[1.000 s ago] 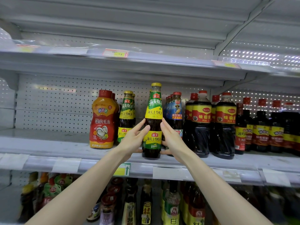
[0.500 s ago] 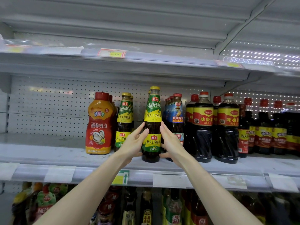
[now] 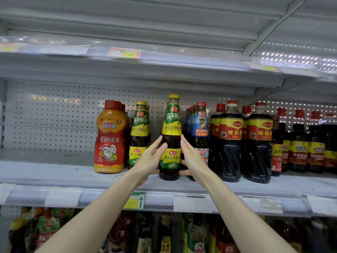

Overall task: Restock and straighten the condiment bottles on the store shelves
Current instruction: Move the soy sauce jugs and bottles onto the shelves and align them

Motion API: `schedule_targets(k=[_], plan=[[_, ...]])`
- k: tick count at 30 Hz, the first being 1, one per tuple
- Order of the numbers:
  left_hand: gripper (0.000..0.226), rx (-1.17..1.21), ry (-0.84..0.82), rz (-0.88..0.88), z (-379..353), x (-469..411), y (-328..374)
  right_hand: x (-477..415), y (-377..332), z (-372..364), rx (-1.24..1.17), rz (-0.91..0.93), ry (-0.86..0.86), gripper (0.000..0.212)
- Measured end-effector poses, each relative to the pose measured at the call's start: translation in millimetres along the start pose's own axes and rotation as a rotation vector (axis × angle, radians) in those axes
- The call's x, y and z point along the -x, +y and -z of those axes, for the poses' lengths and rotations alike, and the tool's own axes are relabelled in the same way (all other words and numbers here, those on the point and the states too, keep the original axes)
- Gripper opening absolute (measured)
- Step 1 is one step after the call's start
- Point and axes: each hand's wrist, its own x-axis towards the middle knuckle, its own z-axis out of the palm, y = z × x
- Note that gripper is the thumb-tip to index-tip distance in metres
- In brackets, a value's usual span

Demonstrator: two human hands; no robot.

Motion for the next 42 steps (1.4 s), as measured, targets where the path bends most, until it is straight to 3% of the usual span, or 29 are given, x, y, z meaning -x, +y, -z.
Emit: schedule_targets(k=[42], plan=[[0.055, -0.003, 0.01, -0.004, 0.3, -13.0, -9.0, -13.6, 7.7, -0.6, 0.003, 0.013, 0.001, 0.047]])
